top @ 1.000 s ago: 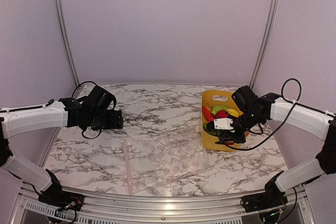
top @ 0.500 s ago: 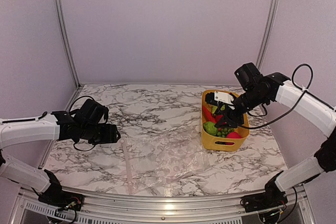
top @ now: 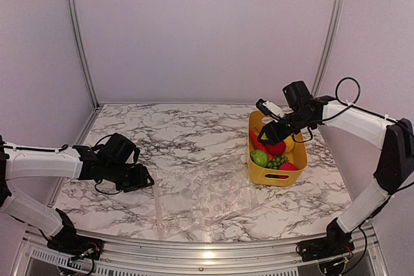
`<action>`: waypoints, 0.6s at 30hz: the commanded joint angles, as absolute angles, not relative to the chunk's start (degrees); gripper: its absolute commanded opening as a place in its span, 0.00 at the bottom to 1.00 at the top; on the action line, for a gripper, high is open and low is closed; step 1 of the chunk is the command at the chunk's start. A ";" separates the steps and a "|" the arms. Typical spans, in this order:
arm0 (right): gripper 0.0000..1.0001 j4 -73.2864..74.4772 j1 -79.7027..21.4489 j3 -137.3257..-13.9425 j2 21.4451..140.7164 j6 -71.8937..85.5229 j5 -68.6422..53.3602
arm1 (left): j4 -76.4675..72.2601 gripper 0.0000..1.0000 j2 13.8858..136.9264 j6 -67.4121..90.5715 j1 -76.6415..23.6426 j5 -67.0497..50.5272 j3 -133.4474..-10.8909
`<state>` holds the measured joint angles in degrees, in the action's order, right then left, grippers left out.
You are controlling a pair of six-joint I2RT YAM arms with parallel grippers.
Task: Place the food in the zip-top bag and seal the zipper
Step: Adjust the bin at the center of the board.
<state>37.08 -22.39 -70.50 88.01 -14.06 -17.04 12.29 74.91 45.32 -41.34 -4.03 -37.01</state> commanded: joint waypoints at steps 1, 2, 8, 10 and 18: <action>0.56 32.48 -21.58 -72.49 90.96 -4.34 -15.68 | 11.88 0.49 78.21 47.40 -41.73 -5.32 -37.96; 0.56 32.38 -21.54 -73.08 91.74 -4.09 -15.99 | 11.68 0.48 78.57 47.67 -41.79 -5.48 -37.98; 0.58 31.62 -21.45 -76.50 97.09 -3.74 -20.52 | 11.55 0.47 79.65 48.28 -41.84 -5.45 -37.88; 0.60 31.71 -21.45 -77.39 98.70 -5.04 -24.65 | 11.48 0.46 79.88 48.25 -41.84 -5.45 -37.80; 0.58 33.89 -22.53 -79.87 102.55 -11.37 -33.13 | 11.14 0.42 83.81 47.29 -41.92 -5.95 -39.63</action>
<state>32.71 -21.71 -77.12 101.75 -7.88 -28.10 11.22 81.71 47.77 -41.63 -5.48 -37.63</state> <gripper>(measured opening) 0.594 0.428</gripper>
